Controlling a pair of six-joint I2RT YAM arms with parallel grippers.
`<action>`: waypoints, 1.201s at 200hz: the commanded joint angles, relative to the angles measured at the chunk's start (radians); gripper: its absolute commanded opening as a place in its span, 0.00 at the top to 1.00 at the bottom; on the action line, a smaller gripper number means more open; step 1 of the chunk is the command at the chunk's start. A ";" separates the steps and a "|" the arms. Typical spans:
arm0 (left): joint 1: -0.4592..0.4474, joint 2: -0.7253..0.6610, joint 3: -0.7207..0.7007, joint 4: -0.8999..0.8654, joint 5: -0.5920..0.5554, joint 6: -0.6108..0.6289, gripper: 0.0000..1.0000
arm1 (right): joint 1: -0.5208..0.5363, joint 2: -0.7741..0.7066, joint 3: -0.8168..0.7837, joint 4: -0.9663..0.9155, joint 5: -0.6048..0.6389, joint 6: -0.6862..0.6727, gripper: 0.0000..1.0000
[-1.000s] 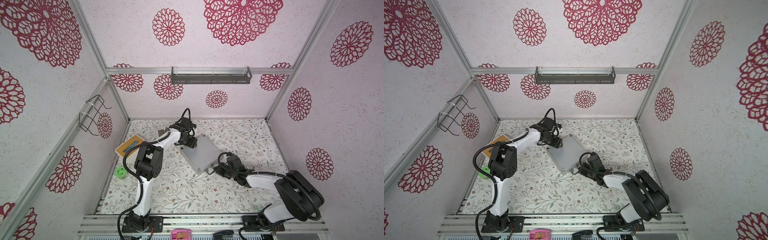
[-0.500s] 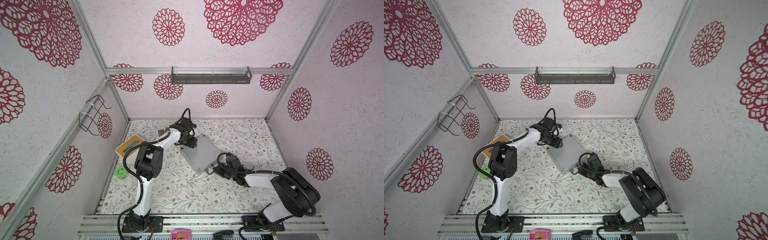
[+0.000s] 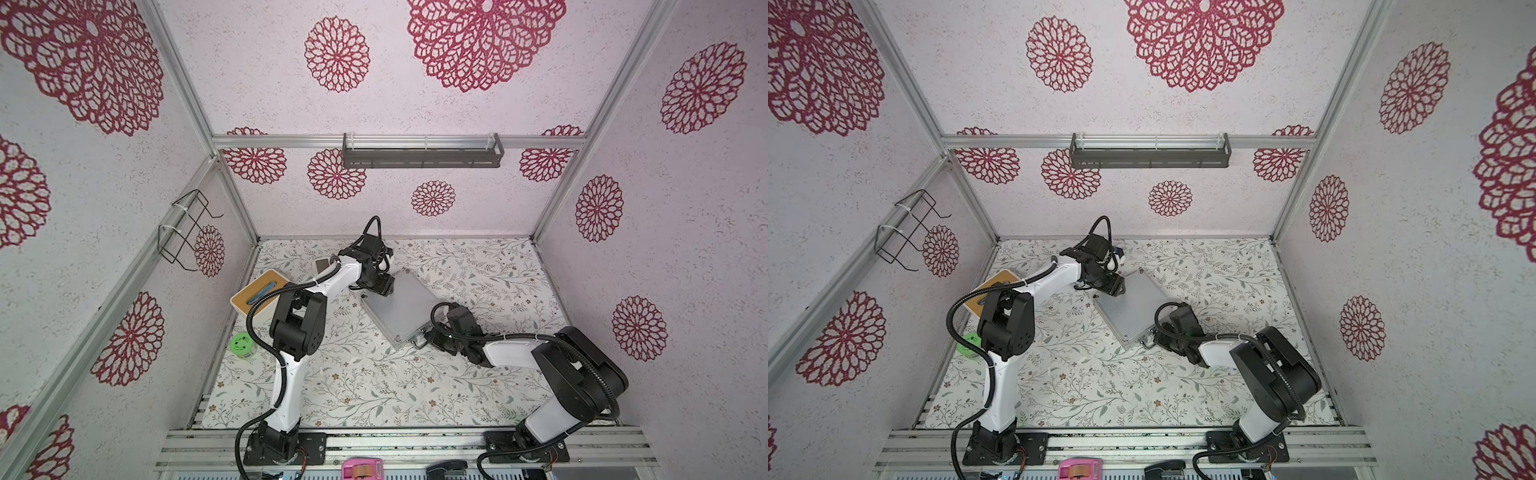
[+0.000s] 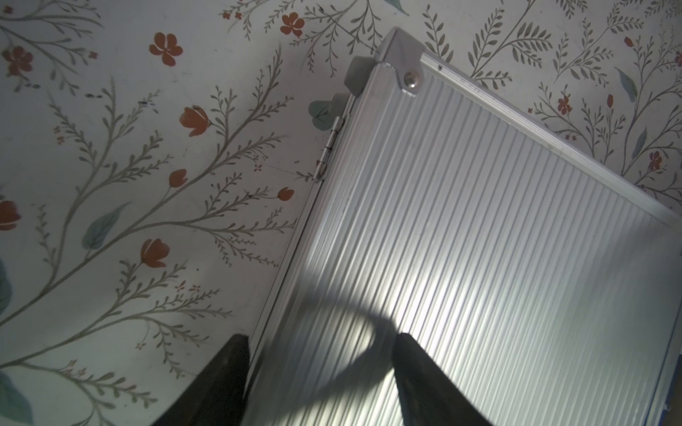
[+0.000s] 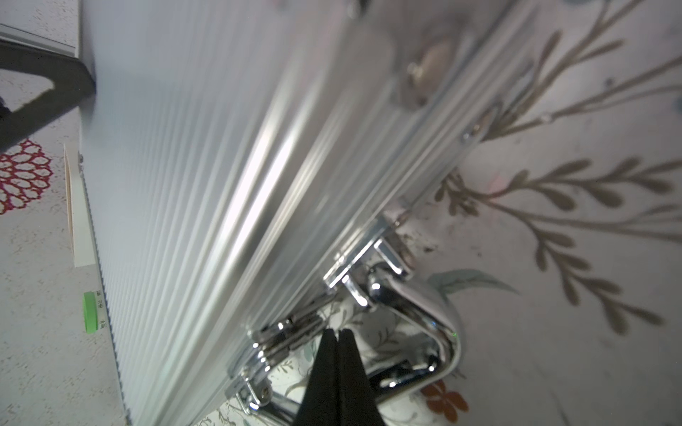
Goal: Close the poker set cases
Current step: Fasten the fastener on the poker set case.
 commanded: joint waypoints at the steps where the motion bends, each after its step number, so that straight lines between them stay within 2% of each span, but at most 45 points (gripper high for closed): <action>1: -0.014 0.081 -0.026 -0.115 -0.011 0.033 0.35 | 0.007 0.034 0.040 -0.049 0.007 -0.002 1.00; 46: -0.011 0.075 -0.028 -0.107 -0.041 0.030 0.35 | 0.009 0.003 0.026 -0.047 0.018 0.001 0.97; 116: 0.020 -0.004 -0.077 -0.001 -0.090 -0.021 0.34 | 0.009 -0.217 0.020 -0.219 0.051 -0.062 0.71; 127: 0.026 -0.035 -0.099 0.034 -0.115 -0.033 0.30 | 0.009 -0.244 0.022 -0.250 0.059 -0.080 0.68; 173: 0.059 -0.210 -0.237 0.206 -0.174 -0.100 0.18 | -0.024 -0.312 0.034 -0.327 0.094 -0.193 0.50; 192: 0.062 -0.309 -0.306 0.263 -0.196 -0.129 0.17 | -0.049 -0.318 0.050 -0.325 0.077 -0.248 0.44; 240: 0.070 -0.573 -0.636 0.529 -0.313 -0.184 0.04 | -0.144 -0.364 0.096 -0.373 0.144 -0.443 0.13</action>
